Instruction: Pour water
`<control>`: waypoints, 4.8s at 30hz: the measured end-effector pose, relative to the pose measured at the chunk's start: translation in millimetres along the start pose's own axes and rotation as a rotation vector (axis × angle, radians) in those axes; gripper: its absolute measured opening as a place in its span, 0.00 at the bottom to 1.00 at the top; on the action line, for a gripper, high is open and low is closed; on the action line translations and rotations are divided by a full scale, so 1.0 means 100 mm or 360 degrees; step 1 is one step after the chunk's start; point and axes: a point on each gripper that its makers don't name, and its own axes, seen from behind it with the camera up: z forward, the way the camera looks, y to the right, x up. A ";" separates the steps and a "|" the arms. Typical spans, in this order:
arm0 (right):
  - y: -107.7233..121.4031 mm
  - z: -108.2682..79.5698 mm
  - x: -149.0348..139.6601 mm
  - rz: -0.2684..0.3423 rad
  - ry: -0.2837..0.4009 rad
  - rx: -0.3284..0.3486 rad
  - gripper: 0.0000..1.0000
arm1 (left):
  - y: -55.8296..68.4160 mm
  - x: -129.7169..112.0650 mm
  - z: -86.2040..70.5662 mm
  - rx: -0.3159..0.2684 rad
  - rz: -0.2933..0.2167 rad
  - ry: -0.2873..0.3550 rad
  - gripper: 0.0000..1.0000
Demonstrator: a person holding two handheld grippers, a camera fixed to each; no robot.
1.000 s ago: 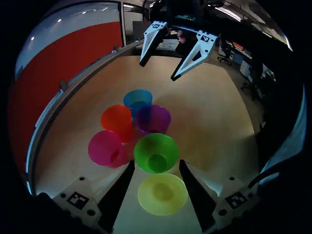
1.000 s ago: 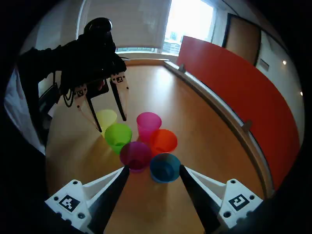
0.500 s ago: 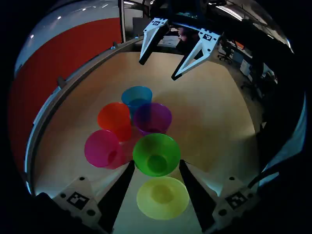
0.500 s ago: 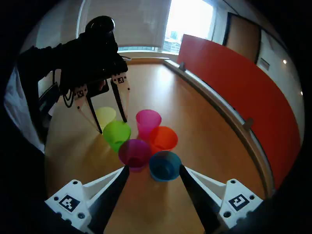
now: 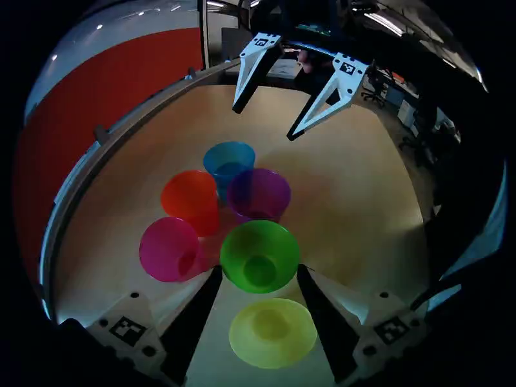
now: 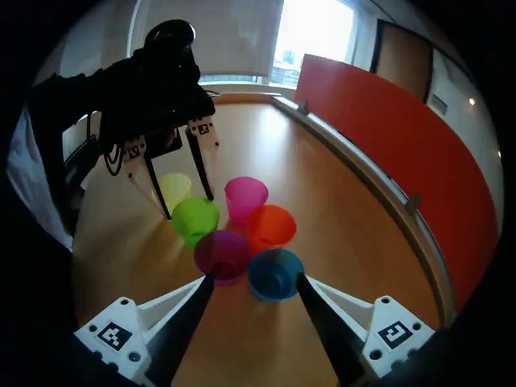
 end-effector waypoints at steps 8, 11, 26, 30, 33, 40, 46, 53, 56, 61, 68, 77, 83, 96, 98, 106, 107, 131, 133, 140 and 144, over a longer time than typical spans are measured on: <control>0.02 0.02 -0.01 0.0002 -0.0006 -0.0003 0.99 | 0.00 -0.04 0.04 0.0005 0.0005 -0.0017 0.86; 0.02 0.02 -0.01 0.0003 -0.0007 -0.0004 1.00 | -0.01 -0.03 0.06 0.0005 -0.0004 -0.0018 0.86; 0.06 0.08 -0.09 0.0009 -0.0024 -0.0003 1.00 | 0.00 -0.04 0.17 0.0004 -0.0014 -0.0031 0.86; 0.07 0.09 -0.12 0.0012 -0.0027 -0.0004 1.00 | 0.00 -0.05 0.20 -0.0001 -0.0027 -0.0031 0.86; 0.08 0.11 -0.13 0.0015 -0.0029 -0.0005 1.00 | 0.01 -0.05 0.22 -0.0001 -0.0027 -0.0029 0.86; 0.10 0.15 -0.16 0.0015 -0.0036 -0.0004 1.00 | 0.01 -0.06 0.25 -0.0001 -0.0032 -0.0024 0.86; 0.13 0.18 -0.18 0.0015 -0.0041 -0.0006 1.00 | 0.00 -0.05 0.27 0.0005 -0.0028 -0.0017 0.86; 0.16 0.21 -0.20 0.0024 -0.0045 -0.0010 1.00 | -0.05 -0.08 0.31 0.0029 -0.0033 -0.0012 0.86; 0.17 0.23 -0.21 0.0023 -0.0048 -0.0010 1.00 | -0.05 -0.10 0.33 0.0027 -0.0041 -0.0014 0.85; 0.19 0.26 -0.24 0.0023 -0.0060 -0.0013 1.00 | -0.04 -0.10 0.34 0.0024 -0.0043 -0.0010 0.82; 0.21 0.29 -0.25 0.0022 -0.0067 -0.0013 1.00 | -0.01 -0.10 0.33 0.0009 -0.0051 -0.0003 0.82; 0.24 0.32 -0.29 0.0027 -0.0075 -0.0019 1.00 | 0.01 -0.09 0.31 0.0007 -0.0055 0.0017 0.81; 0.25 0.34 -0.32 0.0023 -0.0088 -0.0021 1.00 | -0.01 -0.04 0.26 0.0018 -0.0056 0.0045 0.81; 0.28 0.40 -0.37 0.0024 -0.0105 -0.0013 1.00 | -0.02 -0.02 0.10 0.0050 -0.0060 0.0089 0.81; 0.28 0.42 -0.39 0.0024 -0.0110 -0.0011 1.00 | -0.03 -0.03 0.06 0.0056 -0.0060 0.0093 0.81; 0.28 0.49 -0.42 0.0021 -0.0126 0.0001 1.00 | -0.01 -0.03 -0.03 0.0063 -0.0069 0.0114 0.81; 0.28 0.50 -0.42 0.0021 -0.0127 0.0002 1.00 | 0.00 -0.03 -0.04 0.0064 -0.0068 0.0116 0.81; 0.29 0.75 -0.38 0.0042 -0.0119 0.0006 1.00 | 0.12 0.04 -0.20 0.0043 -0.0083 0.0177 0.81; 0.29 0.77 -0.37 0.0044 -0.0118 0.0005 1.00 | 0.13 0.05 -0.20 0.0041 -0.0080 0.0182 0.81; 0.29 0.83 -0.36 0.0063 -0.0110 -0.0004 0.97 | 0.17 0.08 -0.22 0.0036 -0.0079 0.0197 0.81; 0.30 0.84 -0.36 0.0079 -0.0097 -0.0011 0.95 | 0.18 0.08 -0.23 0.0036 -0.0088 0.0206 0.81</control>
